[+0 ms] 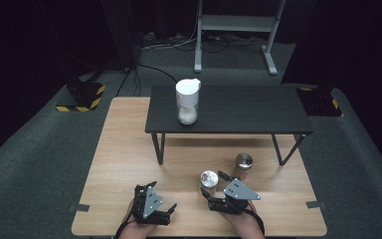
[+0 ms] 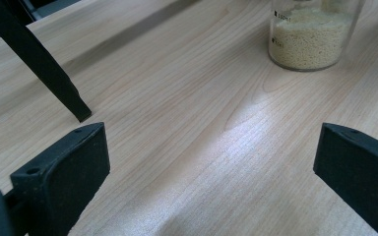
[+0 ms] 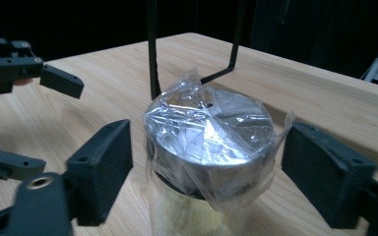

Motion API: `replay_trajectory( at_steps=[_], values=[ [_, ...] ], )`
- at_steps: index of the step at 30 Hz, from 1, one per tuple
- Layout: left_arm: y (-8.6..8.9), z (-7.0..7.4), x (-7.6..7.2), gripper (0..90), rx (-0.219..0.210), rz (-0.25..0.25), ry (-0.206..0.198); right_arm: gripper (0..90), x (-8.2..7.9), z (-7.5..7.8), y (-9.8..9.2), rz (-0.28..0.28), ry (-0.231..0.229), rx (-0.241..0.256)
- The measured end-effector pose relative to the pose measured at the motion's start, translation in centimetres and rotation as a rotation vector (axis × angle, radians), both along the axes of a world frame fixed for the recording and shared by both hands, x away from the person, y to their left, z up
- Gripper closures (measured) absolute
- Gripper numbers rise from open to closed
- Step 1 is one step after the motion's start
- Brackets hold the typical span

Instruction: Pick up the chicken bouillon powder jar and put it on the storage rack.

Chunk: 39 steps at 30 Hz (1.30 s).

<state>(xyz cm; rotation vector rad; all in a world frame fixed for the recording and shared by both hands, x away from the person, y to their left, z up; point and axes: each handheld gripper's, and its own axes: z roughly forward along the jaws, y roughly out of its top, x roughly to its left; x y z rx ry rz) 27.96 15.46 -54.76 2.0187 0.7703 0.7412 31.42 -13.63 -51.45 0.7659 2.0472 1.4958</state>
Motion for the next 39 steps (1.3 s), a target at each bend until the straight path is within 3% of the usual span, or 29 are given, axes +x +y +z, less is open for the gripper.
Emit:
replay_trajectory(
  at_steps=[9, 21, 39],
  values=[
    [0.01, 0.0, 0.01, 0.7, -0.002, -0.001, 0.001, 30.9, 0.54, -0.27, 0.37, 0.013, -0.005, 0.023],
    [0.02, 0.0, -0.02, 0.7, -0.001, -0.004, -0.001, 33.6, 0.85, -0.73, 0.23, 0.024, -0.003, 0.065],
    [0.02, 0.0, -0.05, 0.7, -0.003, -0.007, -0.003, 34.1, 0.77, -0.42, 0.21, 0.019, -0.005, 0.051]
  ],
)
